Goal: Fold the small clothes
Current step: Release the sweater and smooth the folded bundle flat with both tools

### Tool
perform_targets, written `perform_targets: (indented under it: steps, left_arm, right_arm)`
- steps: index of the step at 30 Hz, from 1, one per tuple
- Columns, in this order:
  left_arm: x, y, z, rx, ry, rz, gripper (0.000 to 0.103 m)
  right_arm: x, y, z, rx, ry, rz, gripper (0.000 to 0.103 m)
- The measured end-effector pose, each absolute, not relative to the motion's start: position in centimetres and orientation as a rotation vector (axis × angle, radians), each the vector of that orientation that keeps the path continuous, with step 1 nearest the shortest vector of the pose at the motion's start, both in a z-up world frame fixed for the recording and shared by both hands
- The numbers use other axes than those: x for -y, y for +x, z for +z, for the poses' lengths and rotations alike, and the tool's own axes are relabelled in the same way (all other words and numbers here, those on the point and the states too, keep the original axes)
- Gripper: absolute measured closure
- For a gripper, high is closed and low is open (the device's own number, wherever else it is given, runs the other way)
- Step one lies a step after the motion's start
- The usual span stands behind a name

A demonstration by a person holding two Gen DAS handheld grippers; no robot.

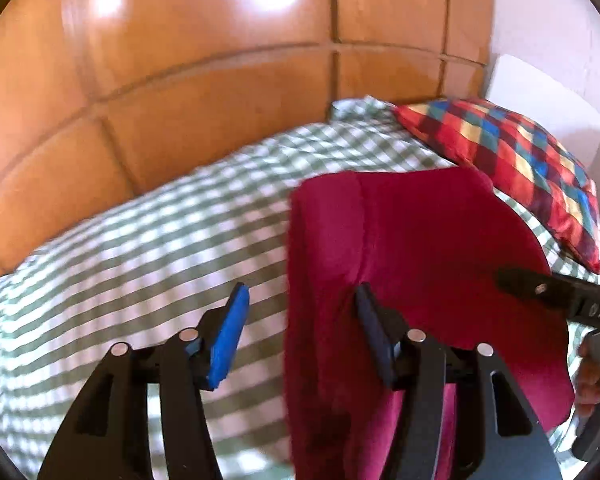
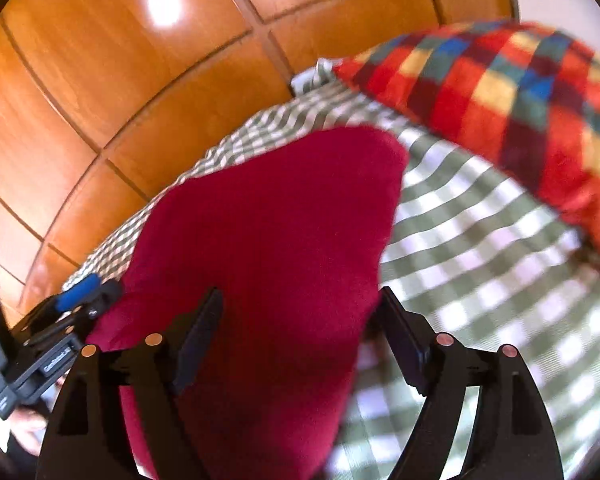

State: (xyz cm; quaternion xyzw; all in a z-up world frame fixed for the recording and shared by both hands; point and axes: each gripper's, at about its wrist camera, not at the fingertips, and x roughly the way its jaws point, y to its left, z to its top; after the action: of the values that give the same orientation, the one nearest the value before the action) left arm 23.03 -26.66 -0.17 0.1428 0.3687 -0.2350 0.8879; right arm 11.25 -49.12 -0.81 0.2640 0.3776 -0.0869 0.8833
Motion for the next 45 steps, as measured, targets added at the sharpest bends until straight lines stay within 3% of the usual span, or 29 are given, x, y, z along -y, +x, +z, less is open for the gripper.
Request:
perform_targets:
  steps: [5,10,12,25,32,38,39,40,42,45]
  left_arm:
    - [24.3,19.2,2.3,-0.683,0.254,-0.459,0.041]
    - [22.9,17.0,3.2,-0.638,0.211,-0.441,0.041]
    - [22.5,16.1,3.5,-0.623,0.201,-0.442,0.041]
    - [23.5,16.0,2.3,-0.627,0.214,-0.449,0.043]
    - [24.4,19.1,-2.7,-0.760,0.246,-0.418,0.045]
    - [23.2,18.2,-1.8,-0.731,0.195,-0.421,0.044]
    - [22.9,18.1,-1.5,-0.726,0.184,-0.417,0.044]
    - [22.4,17.9,-1.2,-0.720,0.170,-0.415,0.044]
    - [21.5,17.0,-0.3,-0.697,0.144,-0.401,0.035]
    - [19.6,15.6,0.9,-0.659,0.112,-0.369,0.022]
  right_arm:
    - [46.3,7.6,2.6,-0.690,0.434,-0.197,0.024]
    - [43.1,5.5,4.1,-0.639,0.319,-0.215,0.054]
    - [42.2,5.0,4.1,-0.643,0.304,-0.205,0.057]
    - [40.3,5.5,2.1,-0.709,0.287,-0.193,0.058]
    - [38.4,7.0,-1.3,-0.803,0.188,-0.264,0.058]
    - [39.1,6.8,-0.7,-0.806,0.235,-0.271,0.058]
    - [39.2,6.6,-0.4,-0.801,0.250,-0.275,0.057]
    - [39.3,6.4,-0.1,-0.794,0.258,-0.281,0.047]
    - [39.2,6.0,0.6,-0.771,0.275,-0.312,0.032]
    - [38.7,5.0,2.2,-0.711,0.279,-0.372,0.017]
